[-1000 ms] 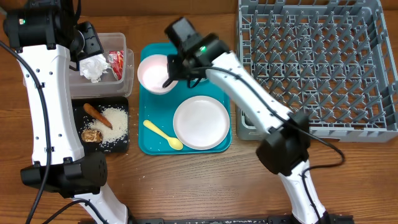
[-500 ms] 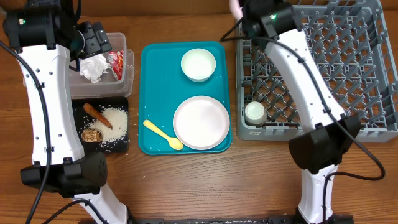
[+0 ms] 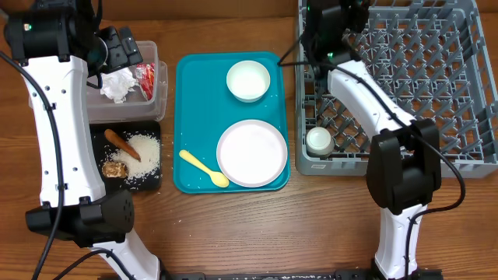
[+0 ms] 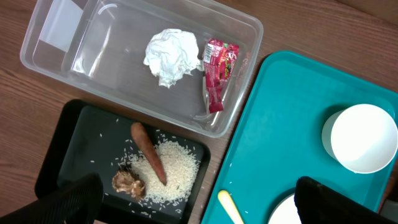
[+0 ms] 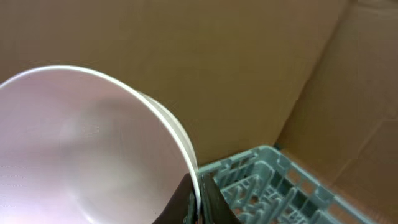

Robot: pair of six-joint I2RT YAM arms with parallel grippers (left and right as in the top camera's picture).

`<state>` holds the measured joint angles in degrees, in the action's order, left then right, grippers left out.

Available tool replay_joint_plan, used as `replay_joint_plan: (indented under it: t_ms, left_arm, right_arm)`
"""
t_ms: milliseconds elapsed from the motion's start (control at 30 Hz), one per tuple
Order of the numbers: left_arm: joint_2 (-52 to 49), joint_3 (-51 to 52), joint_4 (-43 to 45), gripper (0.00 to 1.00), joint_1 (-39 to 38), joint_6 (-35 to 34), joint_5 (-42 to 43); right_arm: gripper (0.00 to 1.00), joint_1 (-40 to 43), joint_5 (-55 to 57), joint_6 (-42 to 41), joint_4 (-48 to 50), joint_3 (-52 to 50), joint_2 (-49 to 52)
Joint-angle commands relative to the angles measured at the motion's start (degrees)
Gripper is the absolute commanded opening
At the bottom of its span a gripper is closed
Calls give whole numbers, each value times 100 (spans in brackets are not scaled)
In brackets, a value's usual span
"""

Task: Sort waste into correct bins and load items into the dishwasher
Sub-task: 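Lower the pink bowl into the dish rack with the right gripper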

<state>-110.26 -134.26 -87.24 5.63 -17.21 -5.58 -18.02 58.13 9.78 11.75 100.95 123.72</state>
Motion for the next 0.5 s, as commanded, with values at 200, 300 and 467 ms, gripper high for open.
replay_joint_plan:
  t_ms: [200,300,467]
  left_arm:
    - [76,28,11,100,-2,-39,63]
    - [76,28,11,100,-2,-39,63]
    - [76,28,11,100,-2,-39,63]
  right_arm:
    - [4,9,-555,1646,9,-199,337]
    - [4,9,-553,1628,-179,-199,437]
    - [4,39,-570,1576,-146,-201,555]
